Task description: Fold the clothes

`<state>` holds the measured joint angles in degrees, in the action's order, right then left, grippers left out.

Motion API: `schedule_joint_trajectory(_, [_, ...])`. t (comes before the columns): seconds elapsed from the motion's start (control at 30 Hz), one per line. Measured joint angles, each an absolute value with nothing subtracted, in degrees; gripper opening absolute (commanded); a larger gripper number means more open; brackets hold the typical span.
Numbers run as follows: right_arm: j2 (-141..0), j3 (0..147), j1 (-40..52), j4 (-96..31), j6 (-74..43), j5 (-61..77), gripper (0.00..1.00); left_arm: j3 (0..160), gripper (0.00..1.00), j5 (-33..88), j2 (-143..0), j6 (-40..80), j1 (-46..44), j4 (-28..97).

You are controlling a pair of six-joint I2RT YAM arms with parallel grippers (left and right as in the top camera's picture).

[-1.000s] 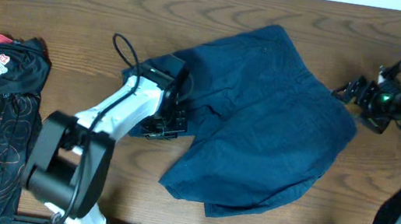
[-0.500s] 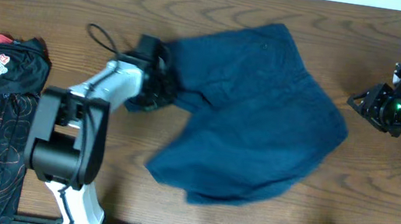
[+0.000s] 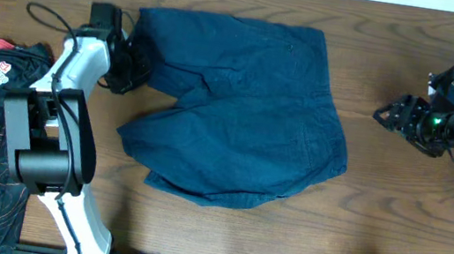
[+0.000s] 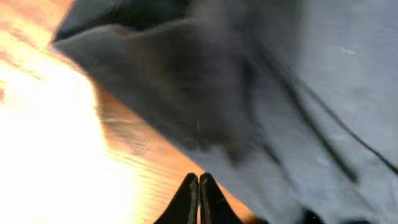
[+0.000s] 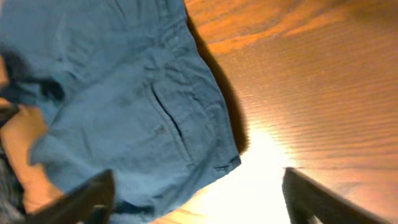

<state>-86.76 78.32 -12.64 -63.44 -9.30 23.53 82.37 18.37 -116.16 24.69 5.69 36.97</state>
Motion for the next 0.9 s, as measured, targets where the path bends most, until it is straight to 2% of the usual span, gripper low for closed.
schedule_joint_trajectory(0.1, [-86.76,78.32,-11.84,-63.18,-8.25,22.55,0.78,84.88,0.14,17.91,-115.81,22.81,4.91,41.34])
schedule_joint_trajectory(0.13, [-86.83,78.32,-11.68,-63.05,-8.43,22.2,0.82,85.3,0.09,17.74,-115.48,22.41,4.93,43.05])
schedule_joint_trajectory(0.23, [-87.46,78.11,-10.98,-61.89,-8.38,21.82,0.91,85.8,0.08,16.71,-112.55,21.26,5.48,49.36])
schedule_joint_trajectory(0.37, [-90.41,74.65,-9.65,-57.3,-8.03,21.85,0.83,85.84,0.06,14.13,-103.92,20.47,5.69,57.06])
schedule_joint_trajectory(0.57, [-97.01,64.42,-8.93,-48.27,-9.45,22.63,0.81,84.71,0.07,12.05,-87.96,19.35,5.67,66.52])
schedule_joint_trajectory(0.77, [-98.39,56.62,-7.11,-40.01,-12.08,23.42,0.79,74.0,0.06,11.6,-77.41,19.22,5.67,70.0])
schedule_joint_trajectory(0.8, [-98.39,55.7,-6.74,-38.96,-12.49,23.53,0.78,71.64,0.07,11.57,-76.51,19.22,5.67,69.97])
schedule_joint_trajectory(0.83, [-98.39,54.7,-6.44,-38.02,-12.93,23.57,0.71,69.1,0.07,11.6,-75.64,19.22,5.67,69.82])
schedule_joint_trajectory(0.9, [-98.39,53.15,-6.07,-36.29,-13.67,23.62,0.49,64.79,0.08,11.6,-74.13,19.22,5.67,69.49])
